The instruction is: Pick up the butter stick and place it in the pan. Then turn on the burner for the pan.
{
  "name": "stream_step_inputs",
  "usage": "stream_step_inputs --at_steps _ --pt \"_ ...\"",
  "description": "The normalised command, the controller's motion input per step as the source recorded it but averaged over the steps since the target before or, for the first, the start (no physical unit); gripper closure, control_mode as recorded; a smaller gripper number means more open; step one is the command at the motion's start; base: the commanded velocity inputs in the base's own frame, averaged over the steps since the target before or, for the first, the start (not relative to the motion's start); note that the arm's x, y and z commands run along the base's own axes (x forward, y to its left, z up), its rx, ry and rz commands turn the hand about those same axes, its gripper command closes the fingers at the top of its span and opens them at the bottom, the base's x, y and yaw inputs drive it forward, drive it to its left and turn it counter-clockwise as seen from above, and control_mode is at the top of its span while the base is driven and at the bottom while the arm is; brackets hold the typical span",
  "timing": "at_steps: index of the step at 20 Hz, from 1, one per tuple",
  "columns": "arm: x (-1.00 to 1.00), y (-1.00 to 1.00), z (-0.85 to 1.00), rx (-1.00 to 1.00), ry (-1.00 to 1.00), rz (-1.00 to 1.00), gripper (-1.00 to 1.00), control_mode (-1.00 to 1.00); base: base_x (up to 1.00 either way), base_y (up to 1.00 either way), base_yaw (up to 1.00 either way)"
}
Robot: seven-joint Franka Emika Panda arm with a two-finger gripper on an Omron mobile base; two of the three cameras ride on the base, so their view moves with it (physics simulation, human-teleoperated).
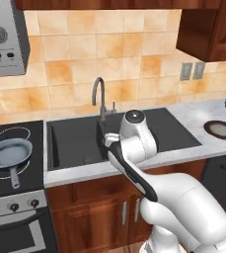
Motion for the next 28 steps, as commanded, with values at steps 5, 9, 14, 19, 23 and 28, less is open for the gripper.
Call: stream_step_inputs --at_steps 5,9,14,19,23,28 --pt "0.00 0.00 0.00 0.00 0.00 0.00 1.00 1.00 -0.49 0.62 0.00" --pt "0.00 0.00 0.00 0.00 0.00 0.00 1.00 1.00 -0.21 0.59 0.00" --pt "0.00 0.00 0.00 0.00 0.00 0.00 1.00 1.00 -0.02 0.63 0.00" --pt "0.00 0.00 0.00 0.00 0.00 0.00 1.00 1.00 -0.11 0.65 0.00" --pt "0.00 0.00 0.00 0.00 0.00 0.00 1.00 1.00 -0.01 0.64 0.00" --pt "0.00 0.00 0.00 0.00 0.00 0.00 1.00 1.00 0.02 0.65 0.02"
